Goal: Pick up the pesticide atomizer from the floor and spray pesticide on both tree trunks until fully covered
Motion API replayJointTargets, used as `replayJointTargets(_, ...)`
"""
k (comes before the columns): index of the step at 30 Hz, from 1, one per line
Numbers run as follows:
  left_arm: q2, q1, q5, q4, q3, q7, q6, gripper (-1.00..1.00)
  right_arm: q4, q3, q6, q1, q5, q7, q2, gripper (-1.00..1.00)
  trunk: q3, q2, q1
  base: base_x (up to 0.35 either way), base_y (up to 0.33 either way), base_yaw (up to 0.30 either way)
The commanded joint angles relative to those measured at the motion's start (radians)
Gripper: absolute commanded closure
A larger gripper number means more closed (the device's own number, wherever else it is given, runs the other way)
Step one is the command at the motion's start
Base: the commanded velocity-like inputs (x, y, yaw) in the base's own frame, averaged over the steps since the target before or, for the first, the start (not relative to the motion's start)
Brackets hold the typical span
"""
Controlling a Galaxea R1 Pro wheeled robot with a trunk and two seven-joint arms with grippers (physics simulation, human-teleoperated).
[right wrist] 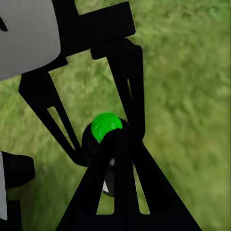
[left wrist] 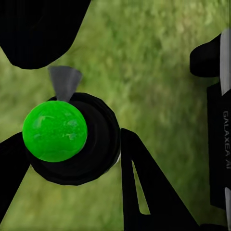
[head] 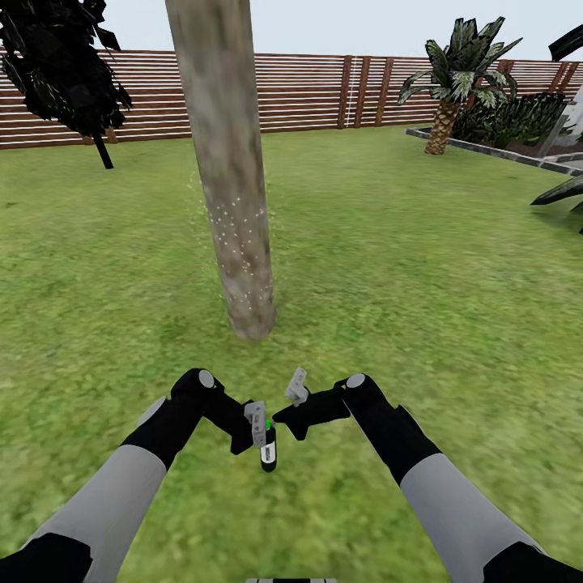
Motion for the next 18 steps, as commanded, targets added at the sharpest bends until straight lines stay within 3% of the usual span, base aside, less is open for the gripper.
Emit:
replayJointTargets(1, 0.0, -0.001, -0.004, -0.001, 0.0, -0.005, 0.01, 1.0, -0.002, -0.001, 0.007, 0.0, 0.005, 0.005, 0.0, 1.0, -0.001, 0.0, 0.0, 0.0, 0.0, 0.0)
replayJointTargets(18, 0.0, 0.0, -0.012, -0.023, -0.003, -0.004, 0.015, 1.0, -0.002, -0.001, 0.007, 0.0, 0.005, 0.005, 0.0, 1.0, -0.001, 0.0, 0.0, 0.0, 0.0, 0.0)
